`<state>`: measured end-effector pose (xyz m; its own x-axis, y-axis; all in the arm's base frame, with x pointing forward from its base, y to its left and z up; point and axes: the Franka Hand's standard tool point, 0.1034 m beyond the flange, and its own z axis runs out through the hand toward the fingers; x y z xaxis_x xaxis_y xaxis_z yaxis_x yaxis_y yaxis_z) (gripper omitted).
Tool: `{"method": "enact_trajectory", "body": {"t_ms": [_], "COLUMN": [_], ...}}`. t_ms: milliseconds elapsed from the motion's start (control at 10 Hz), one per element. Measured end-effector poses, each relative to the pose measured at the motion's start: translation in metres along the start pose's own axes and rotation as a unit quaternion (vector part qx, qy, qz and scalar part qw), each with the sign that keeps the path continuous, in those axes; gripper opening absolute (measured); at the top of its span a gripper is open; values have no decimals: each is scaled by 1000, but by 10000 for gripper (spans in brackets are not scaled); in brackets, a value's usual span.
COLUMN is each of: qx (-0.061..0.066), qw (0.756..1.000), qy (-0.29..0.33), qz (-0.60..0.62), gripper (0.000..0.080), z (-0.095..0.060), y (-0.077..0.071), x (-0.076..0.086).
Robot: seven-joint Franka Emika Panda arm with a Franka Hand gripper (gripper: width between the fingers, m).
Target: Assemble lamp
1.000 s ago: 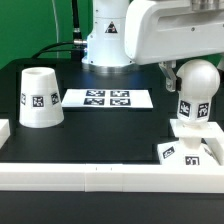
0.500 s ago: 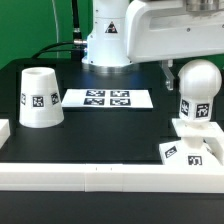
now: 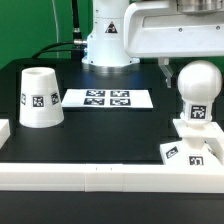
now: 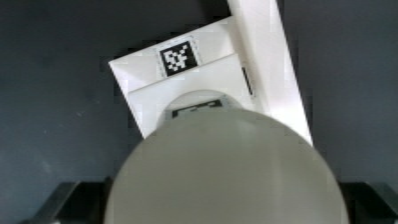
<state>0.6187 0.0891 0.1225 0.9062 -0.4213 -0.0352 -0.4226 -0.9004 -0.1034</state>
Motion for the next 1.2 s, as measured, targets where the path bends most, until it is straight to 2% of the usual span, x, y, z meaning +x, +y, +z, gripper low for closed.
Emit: {"method": "enact_trajectory", "body": {"t_ms": [400, 600, 800, 1000, 1200], "qx": [0, 4, 34, 52, 57], "qw": [993, 976, 942, 918, 903], "qy": [0, -5, 2, 0, -3], "qz": [116, 217, 333, 394, 426], "gripper": [577, 577, 577, 577, 577], "z": [0, 1, 2, 2, 3], "y": [-1, -3, -7, -6, -8], "x": [-1, -3, -2, 1, 1]}}
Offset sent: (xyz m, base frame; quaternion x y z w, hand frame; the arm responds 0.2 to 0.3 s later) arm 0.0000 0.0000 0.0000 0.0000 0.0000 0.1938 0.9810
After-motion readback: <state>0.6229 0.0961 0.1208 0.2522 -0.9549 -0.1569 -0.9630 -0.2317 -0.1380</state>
